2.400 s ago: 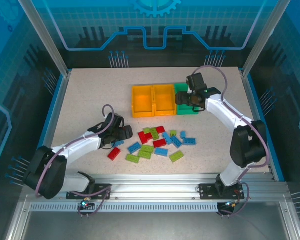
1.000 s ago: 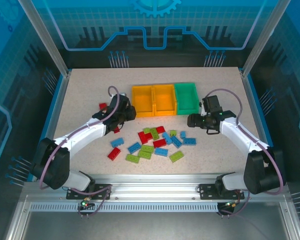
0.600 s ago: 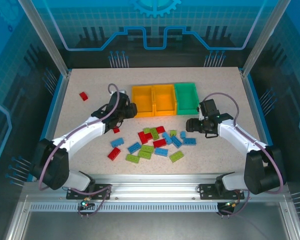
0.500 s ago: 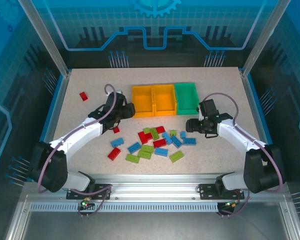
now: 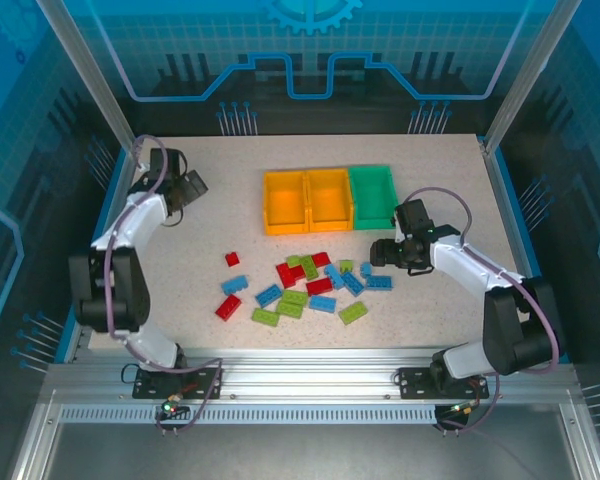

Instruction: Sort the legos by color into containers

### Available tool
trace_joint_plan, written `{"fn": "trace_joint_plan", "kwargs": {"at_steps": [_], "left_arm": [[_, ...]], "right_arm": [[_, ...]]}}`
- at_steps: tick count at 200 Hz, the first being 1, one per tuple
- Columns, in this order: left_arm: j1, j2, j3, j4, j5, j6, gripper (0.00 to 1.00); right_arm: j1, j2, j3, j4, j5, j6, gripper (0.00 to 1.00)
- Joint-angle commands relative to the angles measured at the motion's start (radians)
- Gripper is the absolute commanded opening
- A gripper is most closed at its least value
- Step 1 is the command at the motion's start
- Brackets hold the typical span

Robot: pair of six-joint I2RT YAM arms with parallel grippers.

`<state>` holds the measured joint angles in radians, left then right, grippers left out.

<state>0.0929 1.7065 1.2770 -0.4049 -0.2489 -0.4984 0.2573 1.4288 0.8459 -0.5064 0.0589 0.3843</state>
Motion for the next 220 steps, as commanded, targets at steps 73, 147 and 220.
{"fn": "trace_joint_plan", "kwargs": {"at_steps": [73,147,220], "left_arm": [[0.088,0.372,0.327,-0.099,-0.017,0.015,0.93],[0.095,0.500,0.449,-0.114,-0.130,0.074,0.91],[0.096,0.628,0.586,-0.161,-0.124,0.082,0.81]], "right_arm": [[0.013,0.068,0.063,-0.013,0.002,0.022,0.82],[0.014,0.148,0.103,-0.019,-0.007,0.035,0.83],[0.014,0.144,0.125,-0.058,0.018,0.043,0.83]]}}
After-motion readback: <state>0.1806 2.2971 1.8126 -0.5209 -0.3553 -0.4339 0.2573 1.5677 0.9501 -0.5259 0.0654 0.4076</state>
